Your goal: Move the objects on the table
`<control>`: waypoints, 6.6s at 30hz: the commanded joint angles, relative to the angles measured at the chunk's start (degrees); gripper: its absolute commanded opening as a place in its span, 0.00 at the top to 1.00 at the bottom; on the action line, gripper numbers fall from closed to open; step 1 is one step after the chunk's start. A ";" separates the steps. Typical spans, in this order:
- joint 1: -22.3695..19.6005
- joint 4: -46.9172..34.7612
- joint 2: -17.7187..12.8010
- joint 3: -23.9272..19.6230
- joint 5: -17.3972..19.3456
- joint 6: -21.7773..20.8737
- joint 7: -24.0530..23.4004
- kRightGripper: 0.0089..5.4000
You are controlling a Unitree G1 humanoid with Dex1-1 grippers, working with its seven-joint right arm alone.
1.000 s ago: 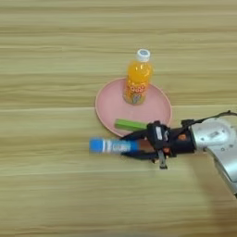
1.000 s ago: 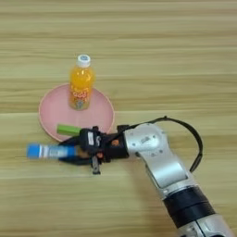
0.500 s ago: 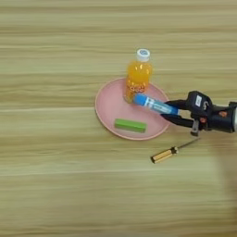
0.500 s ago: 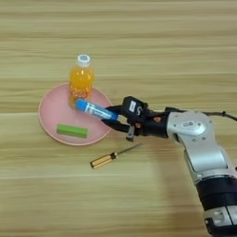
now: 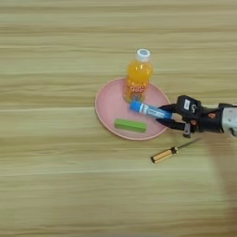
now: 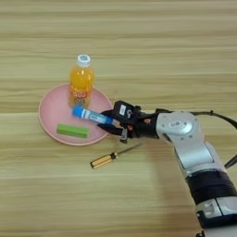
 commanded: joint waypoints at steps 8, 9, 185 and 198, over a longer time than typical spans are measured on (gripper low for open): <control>-0.25 -9.48 -4.24 -7.25 8.88 2.63 2.70 0.42; 0.52 -10.10 -4.73 -8.00 9.90 2.73 3.35 0.41; -3.79 -16.33 5.89 3.67 5.34 10.11 -2.70 0.87; -6.77 -4.26 10.80 6.41 -2.12 4.94 -10.84 0.87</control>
